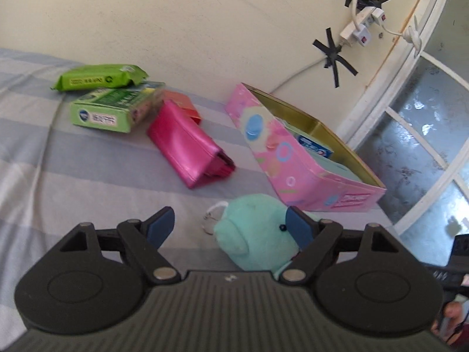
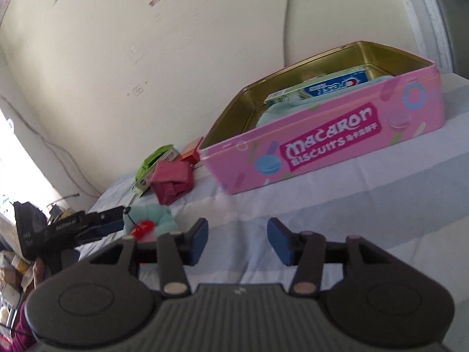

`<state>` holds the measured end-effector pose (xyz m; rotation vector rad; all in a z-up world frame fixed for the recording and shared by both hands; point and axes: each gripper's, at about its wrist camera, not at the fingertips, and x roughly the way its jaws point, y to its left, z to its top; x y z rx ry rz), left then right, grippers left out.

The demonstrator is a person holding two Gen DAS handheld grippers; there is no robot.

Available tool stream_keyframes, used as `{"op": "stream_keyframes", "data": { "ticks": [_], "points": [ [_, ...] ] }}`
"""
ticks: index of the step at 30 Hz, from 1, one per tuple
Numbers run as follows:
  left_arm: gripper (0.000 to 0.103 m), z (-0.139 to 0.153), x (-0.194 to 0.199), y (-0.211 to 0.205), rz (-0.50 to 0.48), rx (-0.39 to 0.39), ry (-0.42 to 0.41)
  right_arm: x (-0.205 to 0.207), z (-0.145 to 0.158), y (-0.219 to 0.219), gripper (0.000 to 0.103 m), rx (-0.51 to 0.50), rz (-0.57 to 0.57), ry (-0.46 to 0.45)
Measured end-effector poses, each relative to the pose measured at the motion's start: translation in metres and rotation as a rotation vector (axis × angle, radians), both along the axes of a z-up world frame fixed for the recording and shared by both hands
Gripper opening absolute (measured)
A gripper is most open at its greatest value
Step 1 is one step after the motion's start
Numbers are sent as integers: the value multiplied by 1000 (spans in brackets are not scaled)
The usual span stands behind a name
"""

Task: Organize objects
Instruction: 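Carry the teddy bear into the pink tin and open the right gripper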

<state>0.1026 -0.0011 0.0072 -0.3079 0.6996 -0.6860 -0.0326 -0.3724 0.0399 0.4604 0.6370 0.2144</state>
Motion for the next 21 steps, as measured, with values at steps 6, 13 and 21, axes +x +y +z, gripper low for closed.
{"op": "stream_keyframes", "data": {
  "ticks": [6,13,21],
  "points": [
    [88,5,-14,14,9,-56,40,4,-9,46,52,-131,123,-6],
    [90,16,-21,4,-26,-42,12,20,-12,78,64,-156,263,-25],
    [75,-13,3,-39,-87,14,99,53,-21,119,84,-241,328,-13]
  ]
}}
